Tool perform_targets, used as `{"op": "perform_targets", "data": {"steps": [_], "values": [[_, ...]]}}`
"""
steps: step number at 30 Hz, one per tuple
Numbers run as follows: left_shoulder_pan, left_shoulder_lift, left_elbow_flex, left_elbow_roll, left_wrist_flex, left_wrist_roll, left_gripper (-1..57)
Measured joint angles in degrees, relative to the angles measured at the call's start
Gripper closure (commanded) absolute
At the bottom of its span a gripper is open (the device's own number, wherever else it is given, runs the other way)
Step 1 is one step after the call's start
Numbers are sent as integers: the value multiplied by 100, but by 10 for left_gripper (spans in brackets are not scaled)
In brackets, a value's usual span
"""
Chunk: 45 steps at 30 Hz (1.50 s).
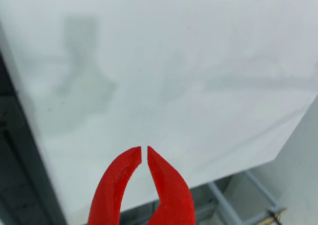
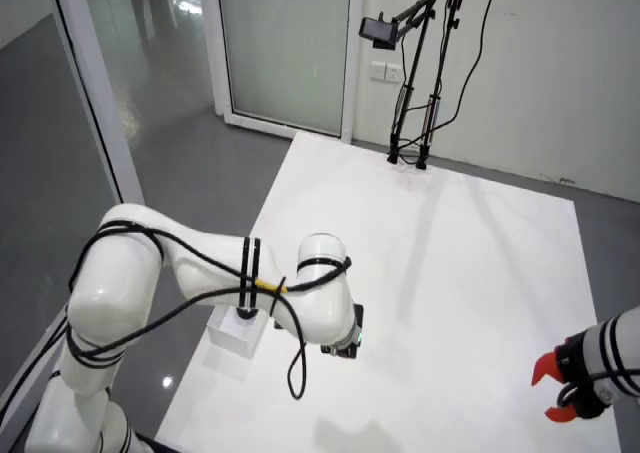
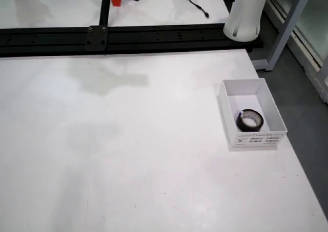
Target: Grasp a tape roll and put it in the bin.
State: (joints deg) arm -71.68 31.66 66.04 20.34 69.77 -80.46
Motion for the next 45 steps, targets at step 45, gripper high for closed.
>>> {"op": "perform_targets", "data": {"steps": [45], "values": [[394,-277,-369,-878,70,-14,564]]}}
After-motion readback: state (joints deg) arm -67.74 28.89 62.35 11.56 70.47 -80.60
